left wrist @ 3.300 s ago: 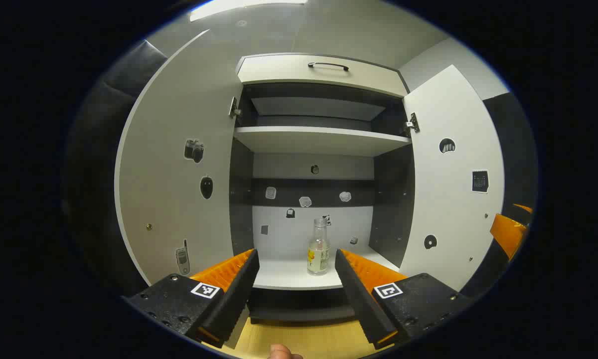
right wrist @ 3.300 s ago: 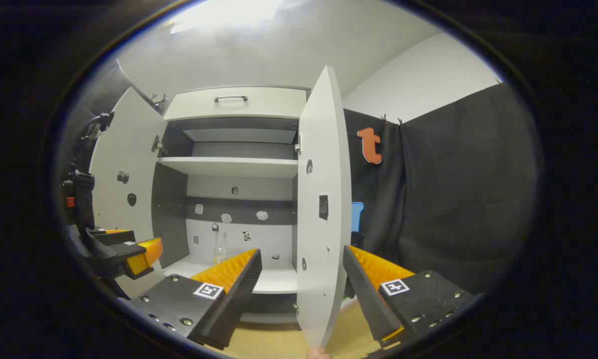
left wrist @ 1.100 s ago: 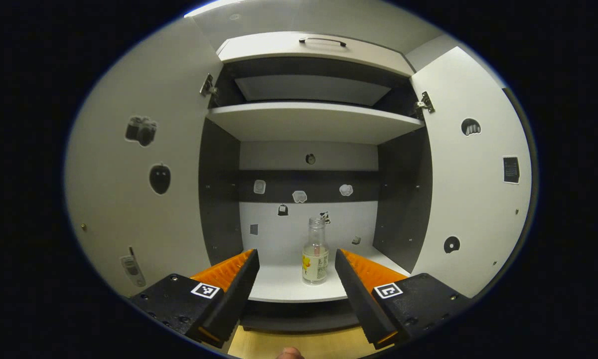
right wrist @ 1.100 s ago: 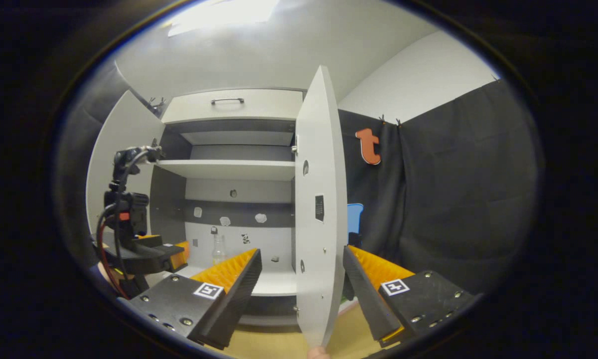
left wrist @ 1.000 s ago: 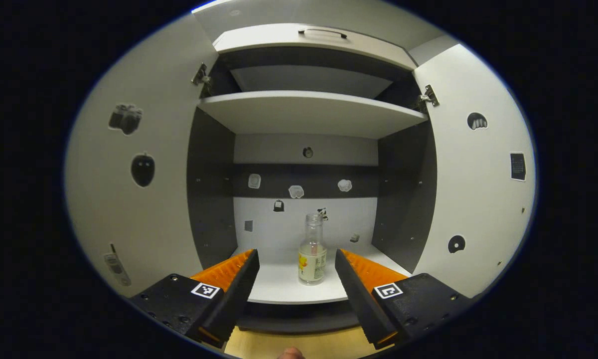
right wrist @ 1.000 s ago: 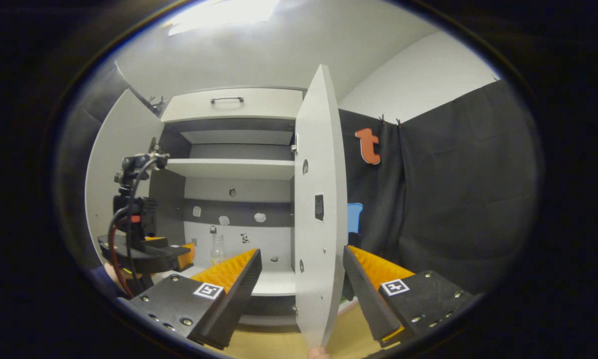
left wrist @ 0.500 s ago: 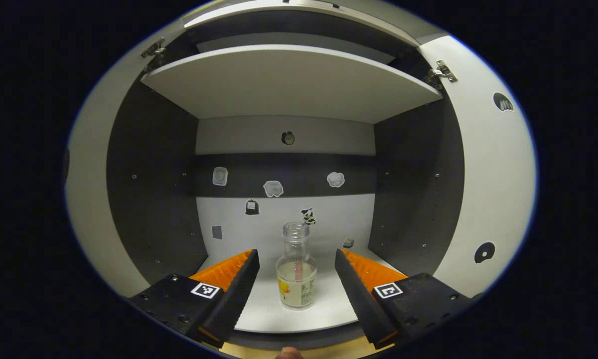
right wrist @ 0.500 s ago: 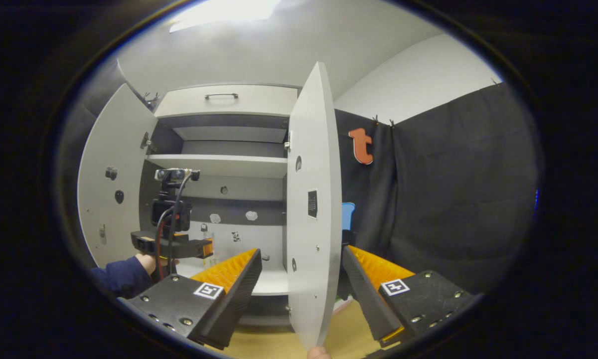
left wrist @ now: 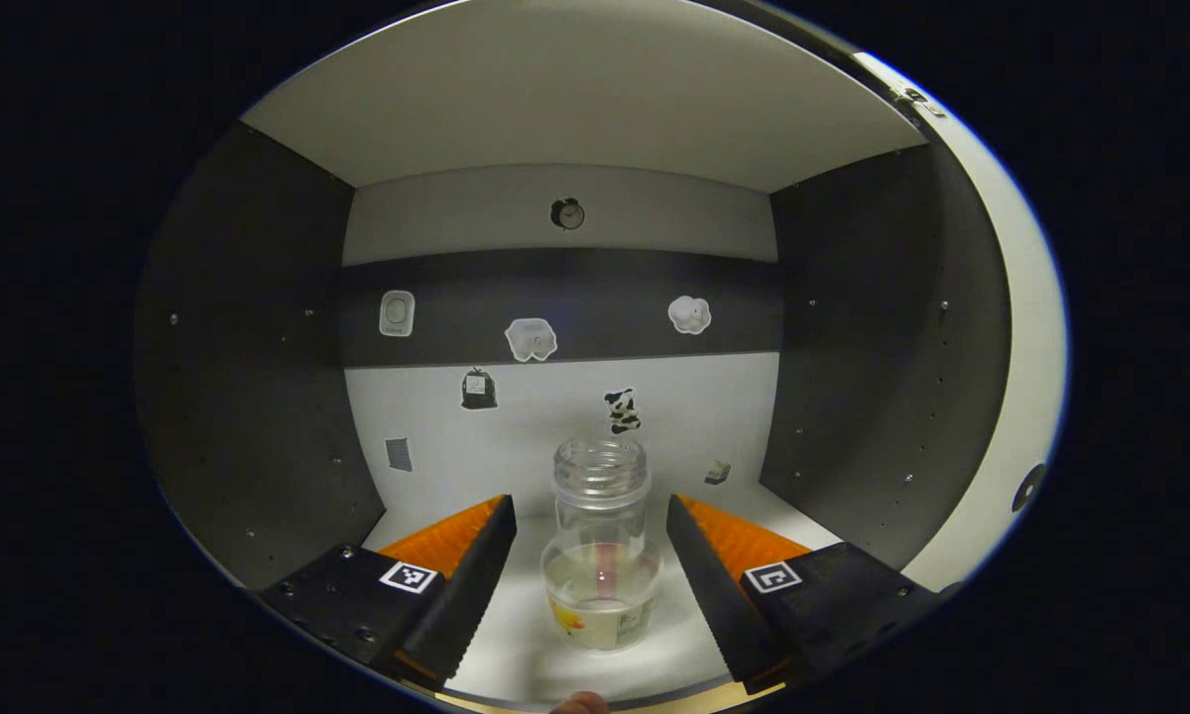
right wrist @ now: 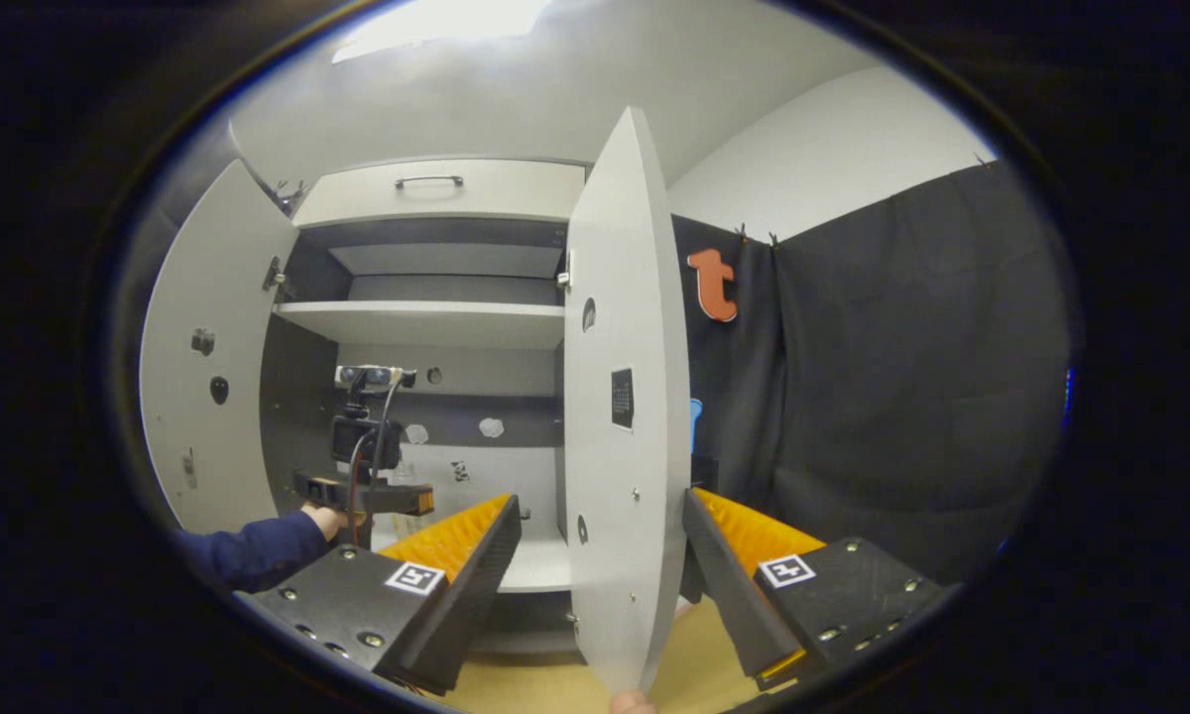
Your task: Grasp the bottle in the cabinet with the left hand and place it on the coaster, then close the right door with the right hand and the left door with the left hand.
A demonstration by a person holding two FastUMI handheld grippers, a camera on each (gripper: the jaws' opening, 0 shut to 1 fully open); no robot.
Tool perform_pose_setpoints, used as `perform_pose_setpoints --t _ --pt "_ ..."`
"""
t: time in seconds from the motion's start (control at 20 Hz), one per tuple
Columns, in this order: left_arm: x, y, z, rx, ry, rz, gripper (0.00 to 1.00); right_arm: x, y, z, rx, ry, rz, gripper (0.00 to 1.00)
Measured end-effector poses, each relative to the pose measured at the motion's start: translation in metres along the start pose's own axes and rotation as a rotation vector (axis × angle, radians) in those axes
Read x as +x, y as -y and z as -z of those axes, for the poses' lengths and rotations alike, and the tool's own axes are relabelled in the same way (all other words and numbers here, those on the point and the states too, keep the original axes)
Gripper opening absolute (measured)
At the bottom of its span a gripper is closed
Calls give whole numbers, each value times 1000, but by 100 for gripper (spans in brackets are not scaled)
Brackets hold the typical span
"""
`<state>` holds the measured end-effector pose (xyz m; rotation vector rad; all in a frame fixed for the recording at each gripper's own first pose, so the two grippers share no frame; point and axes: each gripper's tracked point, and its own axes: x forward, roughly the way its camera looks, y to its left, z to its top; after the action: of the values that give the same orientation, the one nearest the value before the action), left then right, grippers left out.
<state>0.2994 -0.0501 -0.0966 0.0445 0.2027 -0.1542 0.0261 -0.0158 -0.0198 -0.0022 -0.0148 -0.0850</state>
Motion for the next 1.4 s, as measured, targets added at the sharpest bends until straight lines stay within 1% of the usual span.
perform_pose_setpoints --t 0.05,0.1,0.15,0.2,0.25,0.3,0.35,0.4,0.5,0.55,0.65,0.7,0.75,0.9,0.95,1.0,1.05,1.1,1.15,1.2,1.25,1.3,1.35,1.4 --pt "5 1 1 0 -3 8 96 -1 0 -1 2 3 0 96" --pt "8 1 3 3 -6 10 96 -2 0 -1 10 2 -2 99" --pt "11 0 5 8 -10 6 91 -2 0 0 19 0 0 96" --pt "13 -2 5 9 -6 -1 87 -3 3 1 26 -3 4 96" --pt "13 -2 3 9 2 0 76 -3 6 1 29 -6 9 95" --pt "14 -2 3 5 8 3 74 -4 9 1 28 -6 14 99" --pt "13 -2 1 -5 15 5 73 -5 11 0 26 -6 19 99" --pt "11 -3 1 -12 16 6 70 -6 13 1 24 -6 25 99" --pt "4 -3 -7 -16 43 12 69 -8 15 0 30 -5 30 99" --pt "1 -4 -14 -13 70 14 57 -9 15 -1 36 -3 28 99" --pt "-4 -2 -12 -1 61 30 51 -13 18 0 44 -1 33 99" --pt "-4 -2 -8 1 44 38 51 -14 20 1 48 -1 35 95" --pt "-7 -1 -6 -8 34 42 50 -16 21 0 51 -2 38 95" --pt "-14 3 -11 -30 60 75 48 -24 26 4 62 -14 46 95" --pt "-19 4 -12 -38 60 83 48 -26 28 4 62 -14 49 99" --pt "-27 5 -12 -50 53 90 47 -27 29 3 62 -13 53 95" --pt "-36 9 -13 -65 61 106 47 -29 29 3 62 -13 53 95" --pt "-46 15 -16 -72 75 127 48 -31 28 3 63 -13 50 99" --pt "-57 19 -19 -66 91 144 48 -33 28 3 63 -13 47 99" --pt "-69 24 -18 -58 98 162 47 -34 28 2 64 -12 46 95" --pt "-82 32 -16 -55 101 186 47 -35 26 2 66 -13 42 99" --pt "-96 40 -13 -56 106 210 47 -36 25 2 69 -15 40 95" --pt "-108 48 -9 -57 111 235 47 -38 23 3 70 -16 35 99" --pt "-122 57 -1 -57 109 264 47 -40 22 3 70 -17 32 99"
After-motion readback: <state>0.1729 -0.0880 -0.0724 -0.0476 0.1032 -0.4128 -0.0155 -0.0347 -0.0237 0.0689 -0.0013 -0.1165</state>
